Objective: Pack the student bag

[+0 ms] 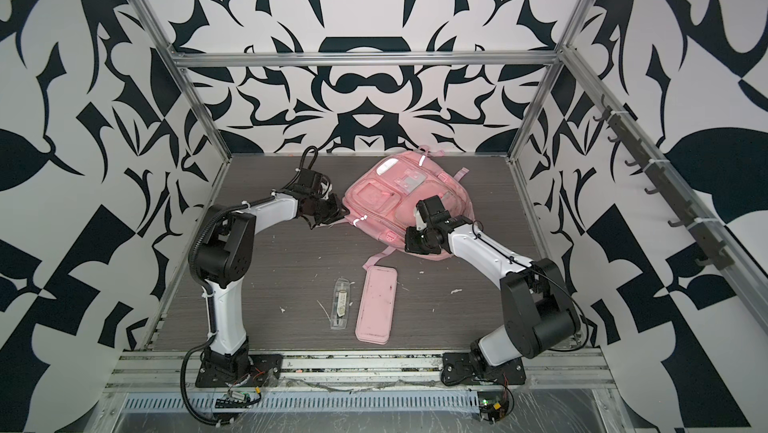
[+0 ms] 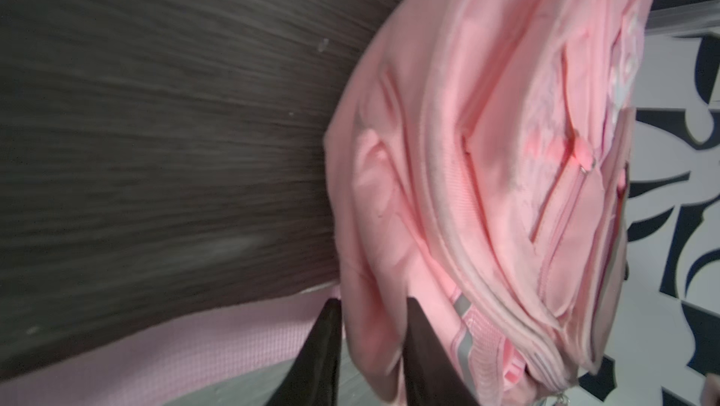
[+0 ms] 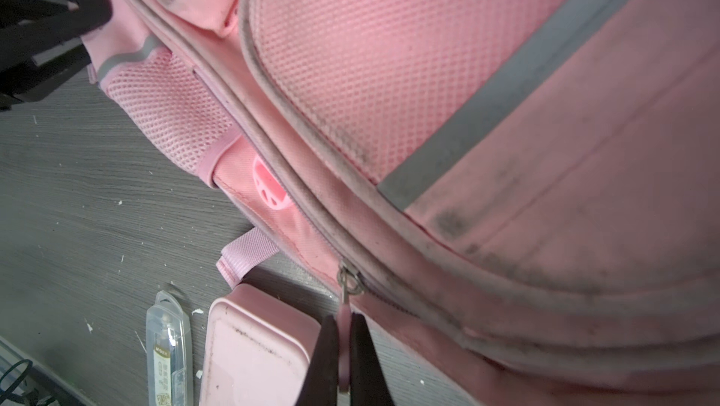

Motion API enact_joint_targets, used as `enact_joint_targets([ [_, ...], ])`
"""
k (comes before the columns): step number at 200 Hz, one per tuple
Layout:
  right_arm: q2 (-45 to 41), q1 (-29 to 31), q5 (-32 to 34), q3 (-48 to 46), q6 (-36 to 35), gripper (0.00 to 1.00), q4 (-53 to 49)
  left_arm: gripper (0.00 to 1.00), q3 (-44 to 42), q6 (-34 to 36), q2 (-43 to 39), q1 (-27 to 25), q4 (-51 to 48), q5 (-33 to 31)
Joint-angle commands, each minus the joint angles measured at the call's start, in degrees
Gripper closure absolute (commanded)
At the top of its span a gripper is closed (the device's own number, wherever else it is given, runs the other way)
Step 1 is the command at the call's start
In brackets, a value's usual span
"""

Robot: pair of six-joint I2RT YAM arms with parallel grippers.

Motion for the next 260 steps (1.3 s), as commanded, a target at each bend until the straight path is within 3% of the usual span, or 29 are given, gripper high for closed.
enact_joint_targets([
  [1, 1.2, 1.3, -2.4, 2.6, 0.2, 1.00, 2.4, 0.90, -0.8, -0.6, 0.3, 0.0, 1.1, 1.3],
  [17, 2.5, 2.2, -2.4, 3.4, 0.7, 1.00, 3.1, 1.00, -2.2, -1.4, -0.4, 0.0, 2.4, 2.0],
  [90, 12.8, 4.7, -3.4, 14.6, 1.7, 1.00, 4.8, 1.00, -8.1, -1.4, -5.6, 0.3, 3.4, 0.4],
  [170, 28.2, 9.9, -2.6, 32.0, 2.1, 1.00, 2.8, 1.00, -18.5, -1.8, -13.0, 5.4, 5.4, 0.4],
  [260, 34.9, 11.0, -2.1, 41.7, 0.7, 1.00, -0.6, 1.00, -24.7, -1.3, -18.3, 8.3, 6.2, -1.8],
])
